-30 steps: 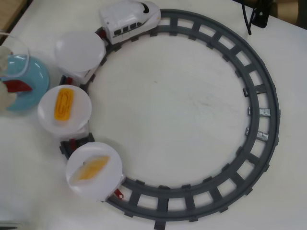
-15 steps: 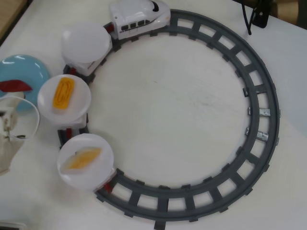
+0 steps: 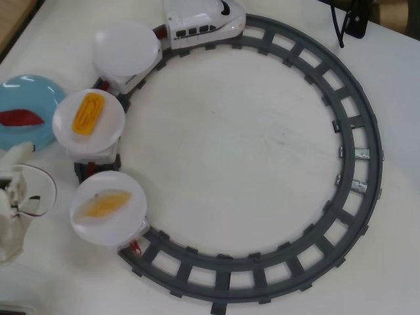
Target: Pick up the sushi from the Shinkansen and put it on the blue dish
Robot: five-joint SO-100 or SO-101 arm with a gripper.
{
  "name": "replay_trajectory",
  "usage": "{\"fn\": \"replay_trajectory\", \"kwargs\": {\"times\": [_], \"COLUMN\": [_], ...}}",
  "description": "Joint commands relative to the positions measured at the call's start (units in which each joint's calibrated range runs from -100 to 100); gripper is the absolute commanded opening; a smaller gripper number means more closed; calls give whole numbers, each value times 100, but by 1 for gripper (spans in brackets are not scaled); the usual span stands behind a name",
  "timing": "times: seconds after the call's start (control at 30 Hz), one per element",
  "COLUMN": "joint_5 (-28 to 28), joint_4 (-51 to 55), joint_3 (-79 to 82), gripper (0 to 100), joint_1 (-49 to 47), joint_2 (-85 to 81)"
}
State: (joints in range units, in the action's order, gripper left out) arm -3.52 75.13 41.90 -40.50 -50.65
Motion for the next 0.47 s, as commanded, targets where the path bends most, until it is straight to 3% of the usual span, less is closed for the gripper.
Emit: {"fn": "replay_trajectory", "kwargs": {"times": [0.0,0.43], "joint_5": [-4,7], "joint_4": [-94,-60], "joint_3": [3,-15], "gripper": [31,31], "joint_1": [-8,53], "joint_2": [-314,-472]}}
